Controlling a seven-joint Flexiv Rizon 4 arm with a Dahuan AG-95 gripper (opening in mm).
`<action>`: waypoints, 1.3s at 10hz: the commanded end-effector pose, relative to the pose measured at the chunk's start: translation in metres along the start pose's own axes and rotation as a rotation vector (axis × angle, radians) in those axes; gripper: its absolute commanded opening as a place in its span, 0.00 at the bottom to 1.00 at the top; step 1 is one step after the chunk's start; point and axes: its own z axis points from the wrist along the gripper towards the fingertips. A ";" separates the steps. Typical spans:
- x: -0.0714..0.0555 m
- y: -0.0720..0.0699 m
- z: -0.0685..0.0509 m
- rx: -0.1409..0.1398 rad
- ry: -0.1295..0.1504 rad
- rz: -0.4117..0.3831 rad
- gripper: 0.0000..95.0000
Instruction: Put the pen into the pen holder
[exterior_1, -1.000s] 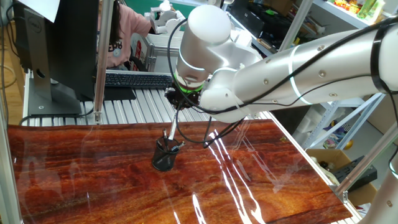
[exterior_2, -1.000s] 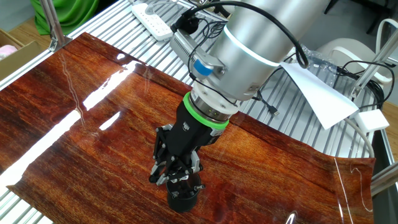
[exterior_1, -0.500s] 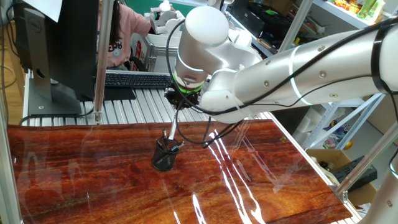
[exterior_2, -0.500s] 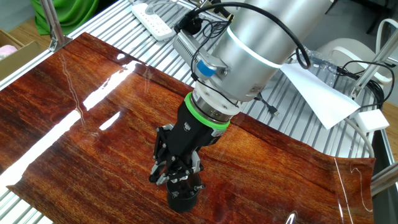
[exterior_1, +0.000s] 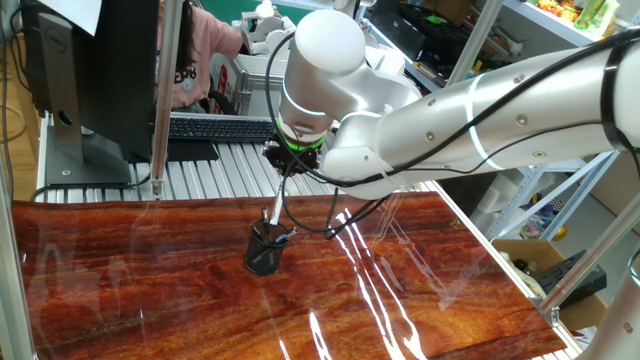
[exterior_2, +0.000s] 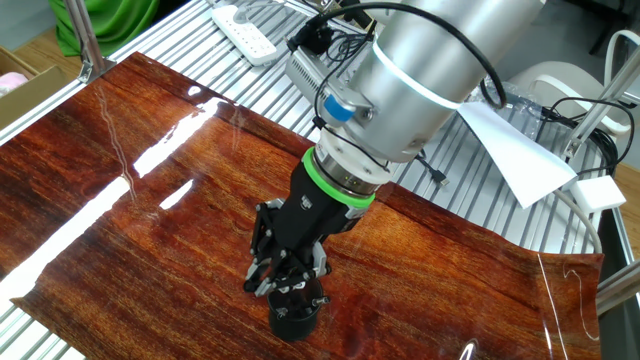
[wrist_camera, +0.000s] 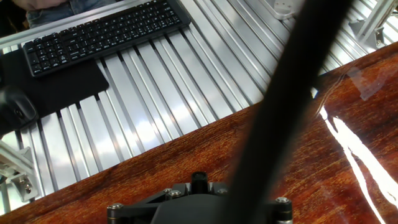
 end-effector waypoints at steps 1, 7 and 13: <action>-0.001 0.001 0.001 -0.001 -0.002 0.001 0.00; 0.005 0.003 -0.006 0.003 0.000 0.002 0.00; 0.005 0.003 -0.005 -0.002 -0.012 0.010 0.00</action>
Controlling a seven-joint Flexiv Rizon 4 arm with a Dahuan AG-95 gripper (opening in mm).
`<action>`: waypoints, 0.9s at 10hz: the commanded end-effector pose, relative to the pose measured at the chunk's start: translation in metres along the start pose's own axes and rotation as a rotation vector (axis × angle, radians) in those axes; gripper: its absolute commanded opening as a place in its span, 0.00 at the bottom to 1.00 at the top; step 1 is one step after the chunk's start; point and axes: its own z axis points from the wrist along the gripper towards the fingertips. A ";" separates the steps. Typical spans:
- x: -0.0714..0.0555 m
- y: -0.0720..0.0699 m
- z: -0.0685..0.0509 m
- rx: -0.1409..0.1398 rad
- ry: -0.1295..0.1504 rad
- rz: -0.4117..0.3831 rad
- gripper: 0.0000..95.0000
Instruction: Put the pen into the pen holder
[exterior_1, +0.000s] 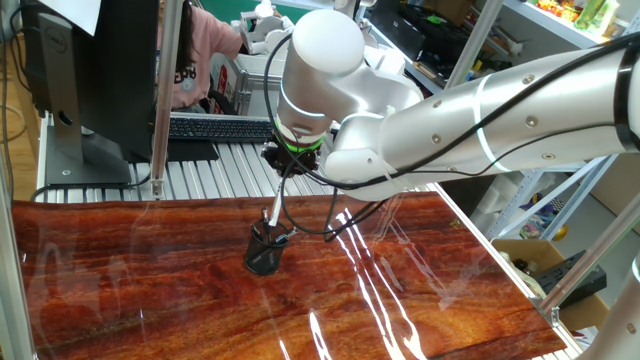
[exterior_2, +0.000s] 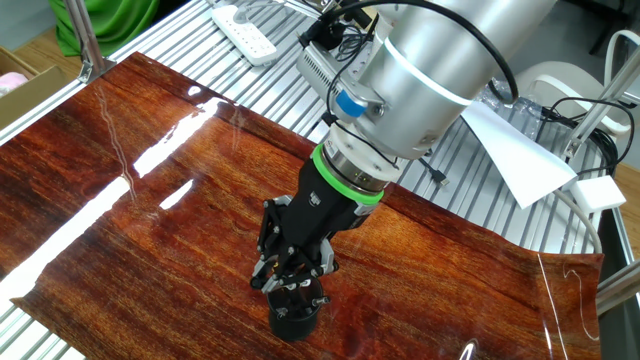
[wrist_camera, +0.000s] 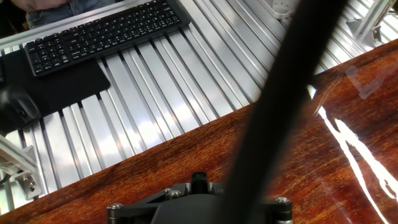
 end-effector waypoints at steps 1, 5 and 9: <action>-0.001 -0.001 0.001 -0.005 -0.010 -0.003 0.00; -0.003 -0.002 0.006 -0.005 0.000 -0.008 0.00; -0.001 0.002 0.010 -0.004 0.004 0.003 0.00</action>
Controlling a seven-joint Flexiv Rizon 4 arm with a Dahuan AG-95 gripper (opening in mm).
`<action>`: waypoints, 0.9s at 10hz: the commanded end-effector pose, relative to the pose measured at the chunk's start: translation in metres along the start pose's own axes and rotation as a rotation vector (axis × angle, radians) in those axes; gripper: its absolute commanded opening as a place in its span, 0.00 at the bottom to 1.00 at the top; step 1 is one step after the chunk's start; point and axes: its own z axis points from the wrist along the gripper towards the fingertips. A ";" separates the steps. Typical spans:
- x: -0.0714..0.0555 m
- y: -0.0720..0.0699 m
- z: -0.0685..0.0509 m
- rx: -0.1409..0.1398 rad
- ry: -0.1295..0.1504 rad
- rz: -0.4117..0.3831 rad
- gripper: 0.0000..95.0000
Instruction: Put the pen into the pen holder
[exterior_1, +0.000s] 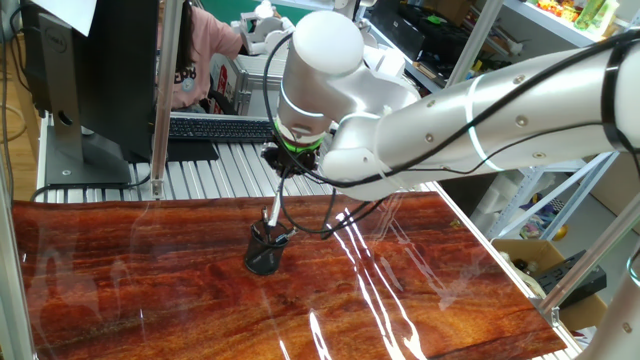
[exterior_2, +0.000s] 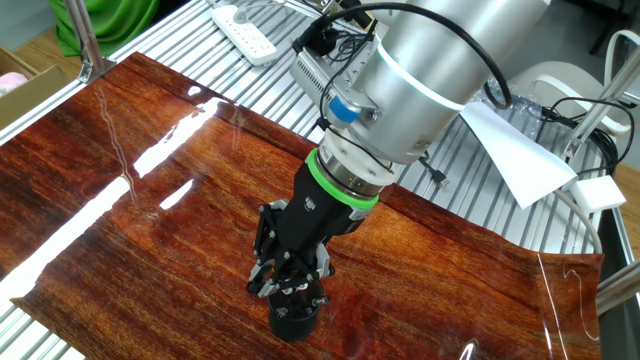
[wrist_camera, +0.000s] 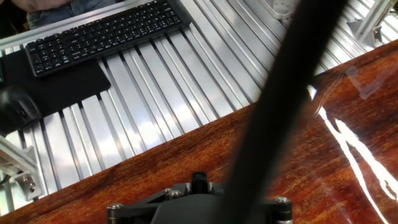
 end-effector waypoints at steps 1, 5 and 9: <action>0.001 0.000 0.001 -0.002 -0.002 0.003 0.00; 0.003 0.000 0.005 -0.004 -0.004 0.007 0.00; 0.008 -0.003 0.011 -0.007 -0.011 0.012 0.00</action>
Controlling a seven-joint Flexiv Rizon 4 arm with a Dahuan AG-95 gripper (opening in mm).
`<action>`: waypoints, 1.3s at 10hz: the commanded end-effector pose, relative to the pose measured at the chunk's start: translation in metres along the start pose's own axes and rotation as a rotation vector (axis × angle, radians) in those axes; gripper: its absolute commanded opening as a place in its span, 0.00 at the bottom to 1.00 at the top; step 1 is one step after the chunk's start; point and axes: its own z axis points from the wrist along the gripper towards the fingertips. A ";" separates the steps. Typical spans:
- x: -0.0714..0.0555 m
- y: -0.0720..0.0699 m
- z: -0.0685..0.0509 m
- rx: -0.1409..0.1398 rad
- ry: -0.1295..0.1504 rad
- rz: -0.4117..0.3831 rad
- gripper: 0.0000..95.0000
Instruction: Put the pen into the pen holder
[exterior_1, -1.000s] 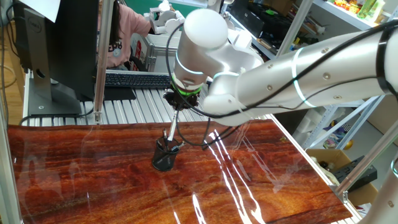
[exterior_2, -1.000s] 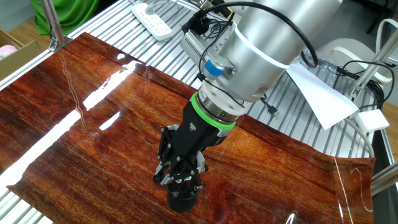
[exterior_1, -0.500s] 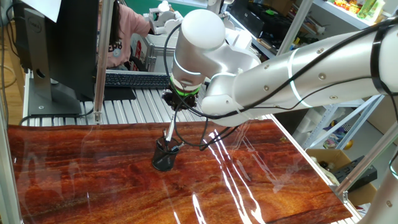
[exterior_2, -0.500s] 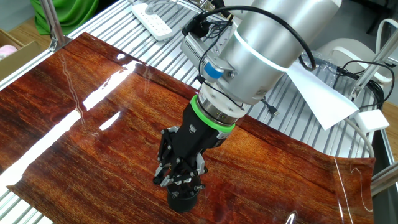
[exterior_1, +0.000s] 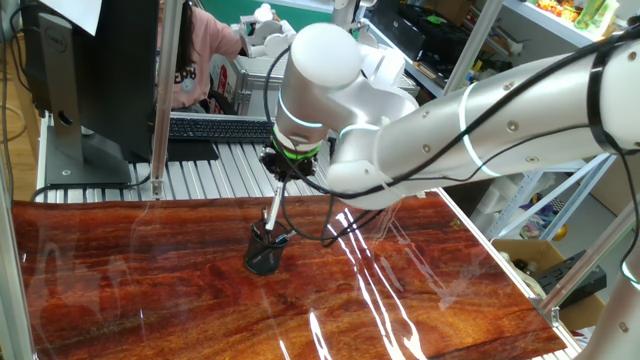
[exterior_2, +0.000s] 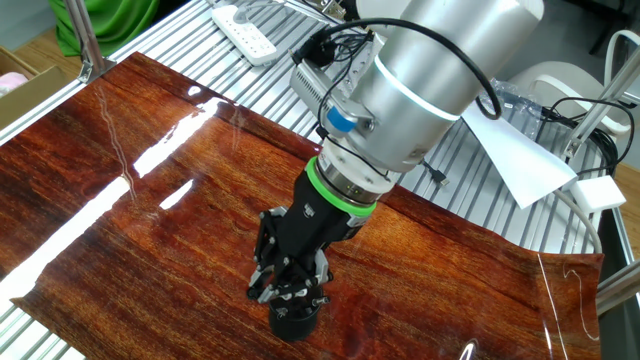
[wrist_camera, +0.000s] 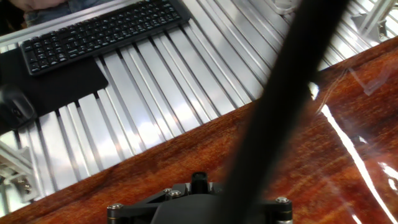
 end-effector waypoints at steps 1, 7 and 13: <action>0.001 -0.002 0.002 0.001 -0.002 0.002 0.00; 0.008 -0.003 0.007 -0.004 -0.014 0.012 0.00; 0.016 -0.005 0.013 -0.013 -0.035 0.020 0.00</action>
